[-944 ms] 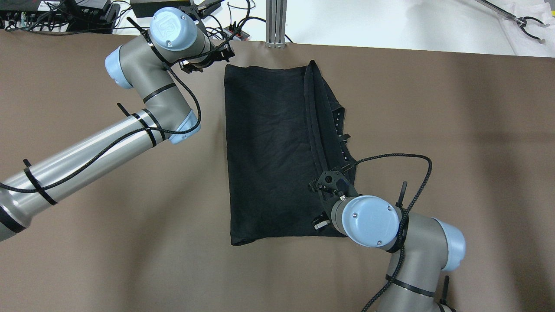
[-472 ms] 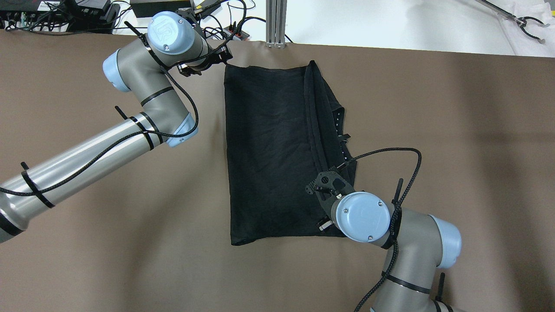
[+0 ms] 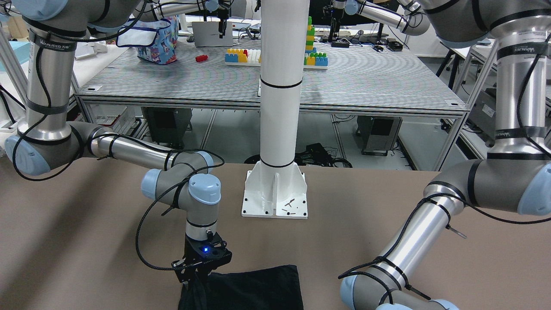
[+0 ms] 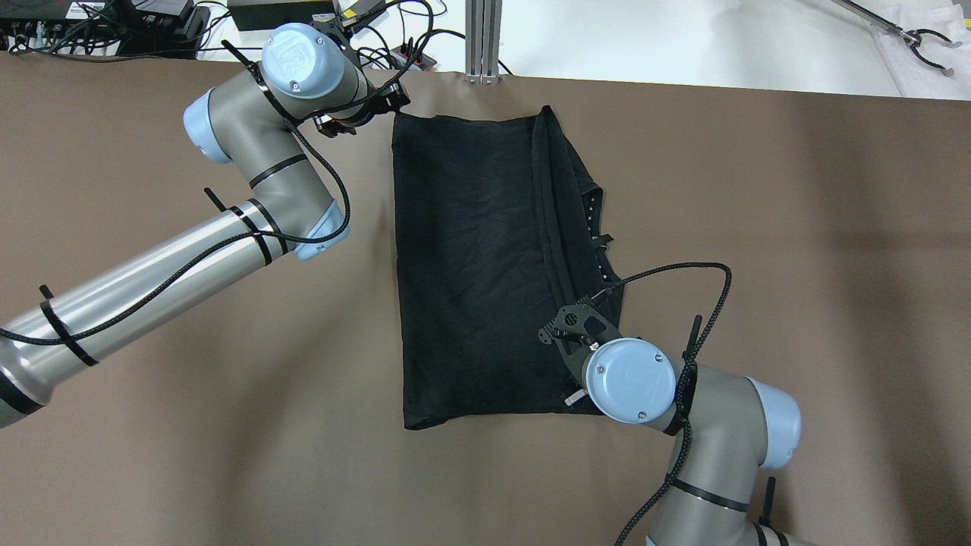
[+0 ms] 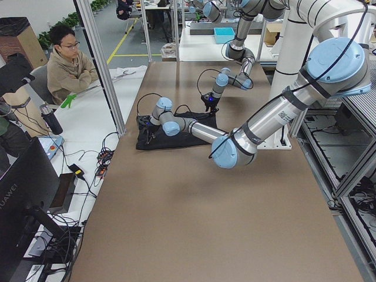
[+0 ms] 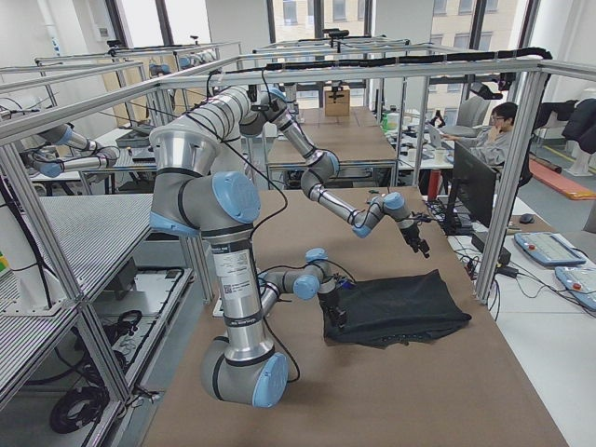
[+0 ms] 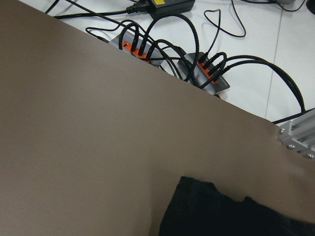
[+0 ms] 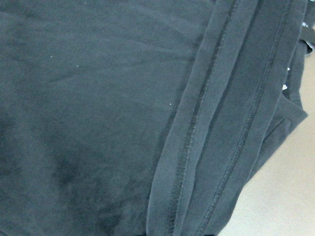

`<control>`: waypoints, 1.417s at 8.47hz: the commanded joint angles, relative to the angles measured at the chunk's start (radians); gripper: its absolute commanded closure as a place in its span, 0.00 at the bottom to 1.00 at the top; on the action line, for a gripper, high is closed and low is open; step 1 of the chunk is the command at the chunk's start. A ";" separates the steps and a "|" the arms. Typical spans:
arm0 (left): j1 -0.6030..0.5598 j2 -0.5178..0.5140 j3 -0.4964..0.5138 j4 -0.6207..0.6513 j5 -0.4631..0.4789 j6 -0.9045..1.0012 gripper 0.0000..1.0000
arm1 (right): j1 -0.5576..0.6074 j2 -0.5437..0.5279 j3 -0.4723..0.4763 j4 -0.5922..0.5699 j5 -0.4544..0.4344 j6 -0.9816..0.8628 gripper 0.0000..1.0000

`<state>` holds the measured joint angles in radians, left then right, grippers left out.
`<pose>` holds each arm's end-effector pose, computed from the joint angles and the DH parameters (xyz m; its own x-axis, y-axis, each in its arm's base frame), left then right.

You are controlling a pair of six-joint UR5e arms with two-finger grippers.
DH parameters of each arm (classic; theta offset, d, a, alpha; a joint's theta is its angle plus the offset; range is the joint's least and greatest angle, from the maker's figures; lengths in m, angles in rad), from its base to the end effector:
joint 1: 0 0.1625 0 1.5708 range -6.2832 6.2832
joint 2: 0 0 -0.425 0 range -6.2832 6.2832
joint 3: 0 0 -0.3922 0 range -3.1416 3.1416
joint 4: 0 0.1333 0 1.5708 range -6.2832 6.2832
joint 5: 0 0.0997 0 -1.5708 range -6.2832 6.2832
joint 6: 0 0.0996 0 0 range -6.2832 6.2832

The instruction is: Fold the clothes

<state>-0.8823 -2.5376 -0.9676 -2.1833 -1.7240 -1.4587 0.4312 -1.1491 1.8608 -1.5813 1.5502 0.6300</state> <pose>0.4513 -0.7343 0.2369 0.4301 -0.3487 -0.8327 0.6387 0.7694 0.0077 -0.4988 -0.3785 0.3059 0.7564 -0.5413 0.3674 0.3076 0.7899 0.5306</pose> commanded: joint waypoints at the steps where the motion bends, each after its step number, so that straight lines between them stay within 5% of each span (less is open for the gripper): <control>1: 0.000 -0.001 0.000 0.000 0.000 -0.002 0.13 | 0.000 0.002 -0.002 0.003 0.001 -0.001 1.00; 6: 0.000 0.000 0.000 0.000 0.000 -0.012 0.13 | 0.018 -0.015 0.035 -0.005 0.014 -0.004 1.00; 8: 0.002 0.002 -0.002 0.000 0.001 -0.025 0.13 | 0.049 -0.124 0.101 0.010 0.037 -0.051 1.00; 10: 0.002 0.005 -0.014 0.000 0.003 -0.049 0.13 | -0.029 -0.321 0.284 0.038 0.010 0.204 1.00; 12: 0.002 0.005 -0.014 0.000 0.003 -0.060 0.13 | -0.141 -0.368 0.346 0.035 0.002 0.407 1.00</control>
<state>-0.8805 -2.5334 -0.9807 -2.1829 -1.7214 -1.5083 0.3852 -1.4545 2.1286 -1.5463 1.5597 0.8514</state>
